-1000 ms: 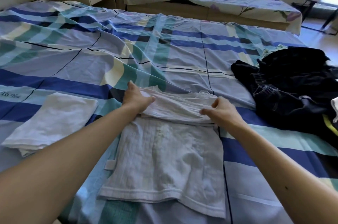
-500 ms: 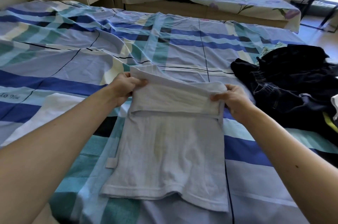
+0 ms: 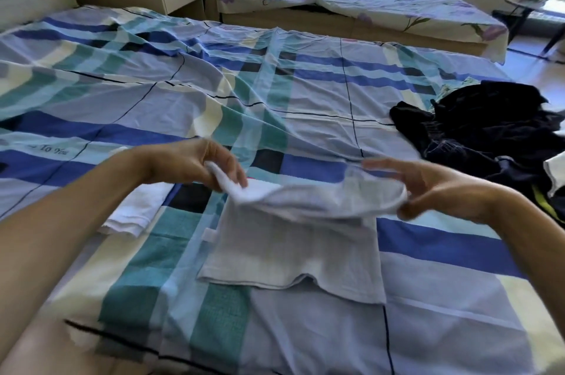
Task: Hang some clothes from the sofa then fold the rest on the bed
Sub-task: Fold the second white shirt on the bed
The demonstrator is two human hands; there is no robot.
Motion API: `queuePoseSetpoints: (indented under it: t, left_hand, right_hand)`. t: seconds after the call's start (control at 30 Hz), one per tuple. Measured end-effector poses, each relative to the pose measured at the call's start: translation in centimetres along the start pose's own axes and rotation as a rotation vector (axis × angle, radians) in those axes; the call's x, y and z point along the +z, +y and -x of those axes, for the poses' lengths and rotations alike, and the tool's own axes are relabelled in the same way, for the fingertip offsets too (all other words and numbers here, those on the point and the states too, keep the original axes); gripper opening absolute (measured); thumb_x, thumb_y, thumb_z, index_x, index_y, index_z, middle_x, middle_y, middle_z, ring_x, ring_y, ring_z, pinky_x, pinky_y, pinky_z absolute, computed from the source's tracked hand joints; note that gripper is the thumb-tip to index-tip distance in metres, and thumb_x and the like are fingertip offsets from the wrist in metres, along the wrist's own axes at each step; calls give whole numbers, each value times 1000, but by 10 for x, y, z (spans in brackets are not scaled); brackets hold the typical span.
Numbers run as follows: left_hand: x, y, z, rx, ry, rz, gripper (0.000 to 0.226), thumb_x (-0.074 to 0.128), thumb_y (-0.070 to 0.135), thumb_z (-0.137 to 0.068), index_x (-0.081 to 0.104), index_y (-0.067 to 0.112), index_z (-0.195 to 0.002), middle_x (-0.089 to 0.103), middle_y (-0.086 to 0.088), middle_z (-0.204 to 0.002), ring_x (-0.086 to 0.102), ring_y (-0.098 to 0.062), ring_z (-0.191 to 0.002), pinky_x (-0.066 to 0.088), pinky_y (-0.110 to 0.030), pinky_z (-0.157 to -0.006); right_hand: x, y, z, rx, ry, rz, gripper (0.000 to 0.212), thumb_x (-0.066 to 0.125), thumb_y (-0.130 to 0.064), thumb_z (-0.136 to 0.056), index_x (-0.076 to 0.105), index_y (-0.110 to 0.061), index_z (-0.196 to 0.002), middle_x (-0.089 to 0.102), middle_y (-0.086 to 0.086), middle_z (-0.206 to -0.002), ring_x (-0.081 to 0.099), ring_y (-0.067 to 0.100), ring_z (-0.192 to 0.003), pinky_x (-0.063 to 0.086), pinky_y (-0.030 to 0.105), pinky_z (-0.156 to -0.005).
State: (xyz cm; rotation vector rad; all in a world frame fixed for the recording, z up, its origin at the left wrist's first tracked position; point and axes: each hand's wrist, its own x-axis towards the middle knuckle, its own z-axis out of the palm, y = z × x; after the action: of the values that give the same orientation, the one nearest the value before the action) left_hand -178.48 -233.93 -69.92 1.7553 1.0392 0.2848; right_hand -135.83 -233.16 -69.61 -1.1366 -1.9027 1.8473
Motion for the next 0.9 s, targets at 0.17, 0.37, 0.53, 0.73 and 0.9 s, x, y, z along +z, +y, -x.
queuePoseSetpoints:
  t: [0.17,0.37,0.53,0.73,0.9]
  left_hand:
    - [24,6,10,-232,-384,-282,33,68,-4,-88,74,16,-113,73,5,-112,63,10,-77,43,-8,-72]
    - [62,-4,-14,-2,212,-606,21,67,30,-94,71,41,-111,60,15,-125,55,-3,-115,44,-36,-104]
    - [118,-6,-36,6,155,-864,88,48,74,-86,19,33,-158,5,5,-168,0,-17,-155,8,-44,-126]
    - [153,-22,-41,-150,44,-961,118,-13,96,-56,-30,30,-152,-40,5,-158,-44,-19,-141,-17,-60,-118]
    - [176,-8,-39,62,-7,-835,87,3,83,-82,-22,40,-153,-37,12,-159,-42,-8,-142,-22,-45,-120]
  right_hand:
    - [22,-4,5,246,-418,609,24,77,-12,-80,72,-22,-102,58,-10,-79,53,2,-76,41,19,-76]
    - [52,22,-32,-105,475,686,30,80,-27,-82,54,-21,-71,51,-9,-68,44,11,-63,39,35,-67]
    - [102,30,-47,160,286,945,78,72,-63,-78,40,-36,-144,31,0,-151,35,22,-138,33,41,-114]
    - [79,28,-37,490,422,814,131,79,-66,-70,0,-16,-161,20,14,-163,26,30,-149,29,38,-118]
    - [68,22,-34,511,475,546,99,91,-30,-69,32,-14,-146,59,11,-130,58,28,-113,50,38,-95]
